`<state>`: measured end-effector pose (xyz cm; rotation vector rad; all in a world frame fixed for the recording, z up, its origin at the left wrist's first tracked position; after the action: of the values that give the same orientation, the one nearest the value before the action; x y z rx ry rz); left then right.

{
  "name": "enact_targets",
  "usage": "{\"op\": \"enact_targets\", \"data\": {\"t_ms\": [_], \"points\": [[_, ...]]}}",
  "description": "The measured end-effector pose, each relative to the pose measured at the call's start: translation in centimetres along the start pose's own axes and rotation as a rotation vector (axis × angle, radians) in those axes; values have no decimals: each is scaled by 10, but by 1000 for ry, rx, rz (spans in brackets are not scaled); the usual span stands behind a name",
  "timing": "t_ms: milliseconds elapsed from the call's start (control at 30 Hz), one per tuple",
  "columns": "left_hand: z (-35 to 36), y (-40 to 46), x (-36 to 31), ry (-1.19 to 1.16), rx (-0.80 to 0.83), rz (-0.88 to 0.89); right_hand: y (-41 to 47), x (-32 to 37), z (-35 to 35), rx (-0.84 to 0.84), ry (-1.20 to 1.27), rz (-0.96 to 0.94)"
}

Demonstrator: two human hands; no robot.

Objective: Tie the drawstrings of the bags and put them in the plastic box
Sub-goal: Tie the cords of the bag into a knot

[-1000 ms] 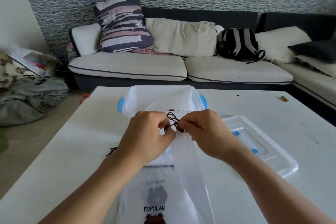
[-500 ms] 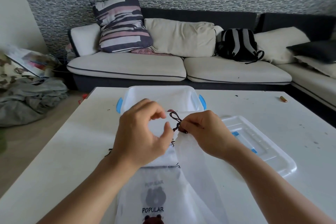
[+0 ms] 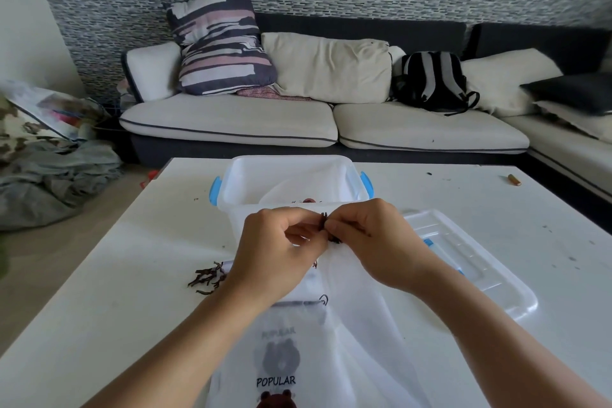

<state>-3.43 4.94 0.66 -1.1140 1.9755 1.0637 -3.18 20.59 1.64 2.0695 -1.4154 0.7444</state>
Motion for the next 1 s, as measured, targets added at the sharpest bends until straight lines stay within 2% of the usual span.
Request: {"op": "enact_targets", "data": {"t_ms": [267, 467, 667, 867, 1000], "points": [[1, 1, 10, -138, 17, -146, -1, 6, -1, -40, -68, -26], [14, 0, 13, -403, 71, -272, -1, 13, -5, -75, -99, -44], [19, -1, 10, -391, 67, -275, 1, 7, -6, -102, -103, -30], [23, 0, 13, -789, 137, -448, -3, 12, -8, -74, -138, -59], [25, 0, 12, -917, 136, -463, -2, 10, -7, -97, -122, -67]]}}
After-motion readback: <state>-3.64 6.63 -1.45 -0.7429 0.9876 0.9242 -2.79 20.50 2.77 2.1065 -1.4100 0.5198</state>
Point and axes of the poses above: each hand's wrist, its own y-axis towards the middle knuckle, its own z-axis out of the palm, x = y × z, the point moved 4 cm from there along y, towards the middle knuckle, and after that the axes turned 10 degrees about x, right-handed, at the moved point
